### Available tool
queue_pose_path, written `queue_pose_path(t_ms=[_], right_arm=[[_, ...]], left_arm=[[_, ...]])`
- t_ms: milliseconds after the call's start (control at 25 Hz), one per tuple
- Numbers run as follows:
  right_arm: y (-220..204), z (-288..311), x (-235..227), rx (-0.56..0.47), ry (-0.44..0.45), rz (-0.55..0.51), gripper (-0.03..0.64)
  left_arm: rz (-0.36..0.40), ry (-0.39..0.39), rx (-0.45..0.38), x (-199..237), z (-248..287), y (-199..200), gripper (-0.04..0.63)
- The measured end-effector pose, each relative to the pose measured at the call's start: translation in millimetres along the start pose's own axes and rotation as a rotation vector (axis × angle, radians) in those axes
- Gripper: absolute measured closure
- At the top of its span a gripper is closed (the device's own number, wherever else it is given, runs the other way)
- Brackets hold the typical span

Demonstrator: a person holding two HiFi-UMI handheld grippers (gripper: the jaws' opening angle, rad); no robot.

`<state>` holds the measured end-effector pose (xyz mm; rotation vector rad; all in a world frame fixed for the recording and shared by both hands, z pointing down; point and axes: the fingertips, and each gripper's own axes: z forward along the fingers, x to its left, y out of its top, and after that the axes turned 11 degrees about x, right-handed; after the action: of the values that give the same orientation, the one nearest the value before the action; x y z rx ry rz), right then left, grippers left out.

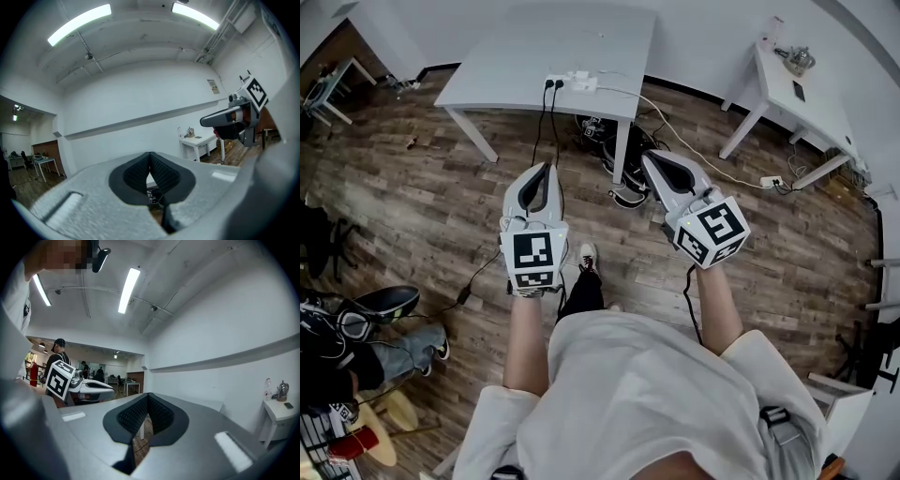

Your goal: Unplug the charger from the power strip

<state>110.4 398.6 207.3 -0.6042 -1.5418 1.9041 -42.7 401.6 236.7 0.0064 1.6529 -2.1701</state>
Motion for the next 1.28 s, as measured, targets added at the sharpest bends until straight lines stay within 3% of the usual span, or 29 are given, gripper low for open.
queue_pose_path(t_ms=[600, 1040, 1280], right_arm=[[24.7, 109.6, -85.6, -0.02, -0.022, 0.002, 0.615], [31.4, 205.2, -130.3, -0.018, 0.021, 0.065, 0.615], [32.5, 246.3, -156.0, 0.0, -0.026, 0.105, 0.615]], left_arm=[[-0.006, -0.034, -0.006, 60.4, 136.0, 18.8, 0.592], [-0.009, -0.08, 0.029, 112.2, 236.4, 16.4, 0.592], [0.005, -0.115, 0.046, 131.2, 273.4, 14.1, 0.592]])
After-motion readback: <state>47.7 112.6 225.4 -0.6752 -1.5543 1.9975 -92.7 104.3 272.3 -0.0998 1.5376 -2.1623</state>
